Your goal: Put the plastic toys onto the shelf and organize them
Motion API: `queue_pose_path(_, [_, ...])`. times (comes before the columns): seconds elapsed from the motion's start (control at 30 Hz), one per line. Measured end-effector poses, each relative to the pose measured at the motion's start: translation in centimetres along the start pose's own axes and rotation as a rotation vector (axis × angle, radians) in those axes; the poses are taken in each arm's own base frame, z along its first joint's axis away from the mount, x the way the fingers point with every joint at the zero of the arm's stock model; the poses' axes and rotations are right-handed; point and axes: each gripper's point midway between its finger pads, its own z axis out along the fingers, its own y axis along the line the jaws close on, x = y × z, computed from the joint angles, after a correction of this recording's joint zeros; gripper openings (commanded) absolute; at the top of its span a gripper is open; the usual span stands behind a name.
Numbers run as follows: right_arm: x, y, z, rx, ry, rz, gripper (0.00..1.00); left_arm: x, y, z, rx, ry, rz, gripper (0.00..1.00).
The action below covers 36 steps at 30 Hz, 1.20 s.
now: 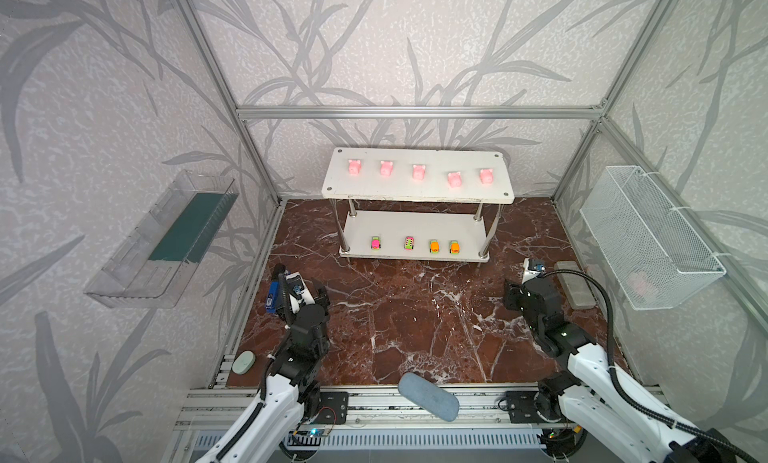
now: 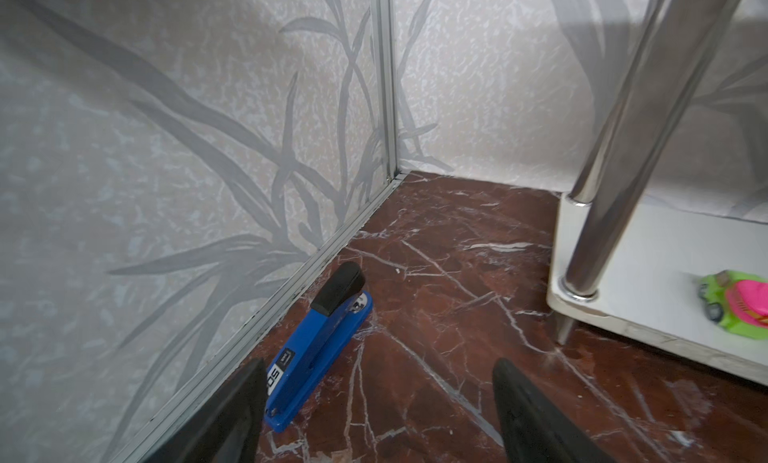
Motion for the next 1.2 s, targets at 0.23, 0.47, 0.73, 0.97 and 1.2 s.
queue_pose_path(0.23, [-0.8, 0.0, 0.0, 0.007, -0.035, -0.008, 0.56, 1.9, 1.7, 3.0, -0.042, 0.055, -0.051, 0.92])
queue_pose_path(0.47, [-1.4, -0.5, 1.1, 0.054, -0.075, -0.061, 0.66, 4.9, 0.4, 6.7, 0.004, 0.152, -0.092, 0.94])
queue_pose_path(0.73, [-1.1, -3.5, 4.5, 0.203, -0.051, -0.104, 0.72, 4.5, -2.7, 9.9, 0.086, 0.141, -0.096, 0.97])
queue_pose_path(0.97, [-1.1, -5.9, 7.1, 0.258, -0.057, -0.088, 0.75, 6.3, -4.5, 11.2, 0.144, 0.174, -0.052, 0.99])
queue_pose_path(1.2, [-1.0, -5.4, 9.1, 0.231, -0.086, -0.150, 0.76, 5.4, -5.5, 11.8, 0.179, 0.156, -0.043, 0.99])
